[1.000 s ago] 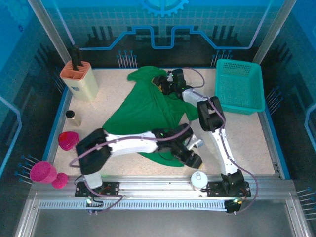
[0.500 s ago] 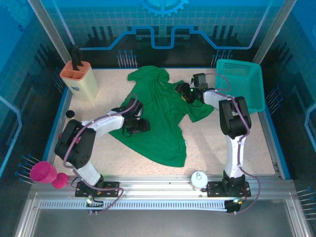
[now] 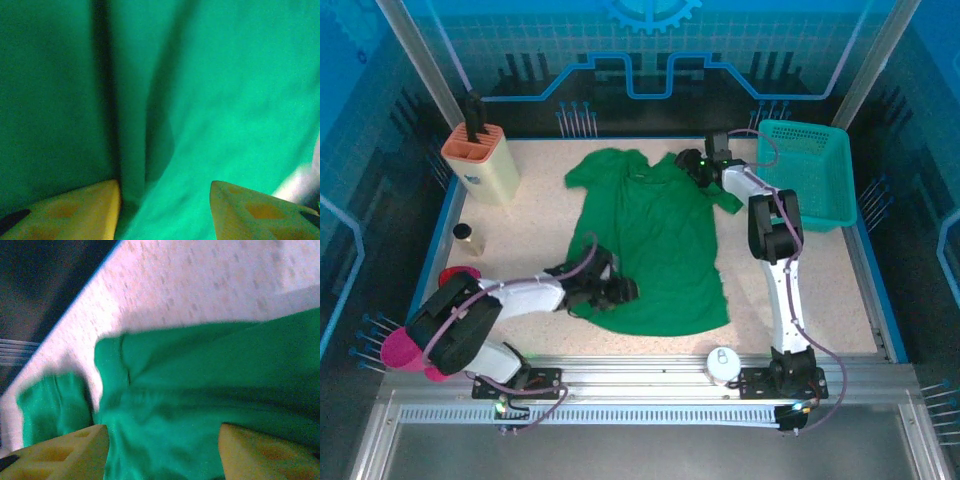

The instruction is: Fold the inside-out t-shirt

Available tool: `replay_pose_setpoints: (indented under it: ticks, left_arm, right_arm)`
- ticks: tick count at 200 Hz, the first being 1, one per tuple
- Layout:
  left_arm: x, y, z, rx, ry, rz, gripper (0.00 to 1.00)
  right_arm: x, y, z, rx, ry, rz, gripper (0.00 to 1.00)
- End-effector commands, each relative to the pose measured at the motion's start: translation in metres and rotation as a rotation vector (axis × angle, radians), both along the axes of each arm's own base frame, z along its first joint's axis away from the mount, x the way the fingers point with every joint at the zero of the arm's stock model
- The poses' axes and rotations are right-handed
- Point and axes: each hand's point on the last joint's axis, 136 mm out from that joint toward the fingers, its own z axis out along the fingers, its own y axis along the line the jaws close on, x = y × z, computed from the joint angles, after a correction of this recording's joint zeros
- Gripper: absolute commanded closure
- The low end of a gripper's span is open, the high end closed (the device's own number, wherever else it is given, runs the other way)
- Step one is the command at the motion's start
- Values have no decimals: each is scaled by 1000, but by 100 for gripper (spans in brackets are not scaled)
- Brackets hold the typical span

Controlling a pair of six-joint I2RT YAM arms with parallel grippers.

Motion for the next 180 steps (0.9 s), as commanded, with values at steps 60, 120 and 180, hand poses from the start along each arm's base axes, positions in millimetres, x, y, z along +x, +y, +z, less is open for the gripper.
replay_pose_setpoints:
  ticks: [60,120,180]
  left_arm:
    - [-40,-19,66,179,-196,-292,43]
    - [61,-56,220,-198,-628,-147,21]
    - [164,-8,264,-356,-652,264,8]
  right_arm:
    - [20,18,48,165,-67,109,36]
    - [-126,-19,170,-43,-103,142,34]
    - [-344,-54,118,-454,68,216,33]
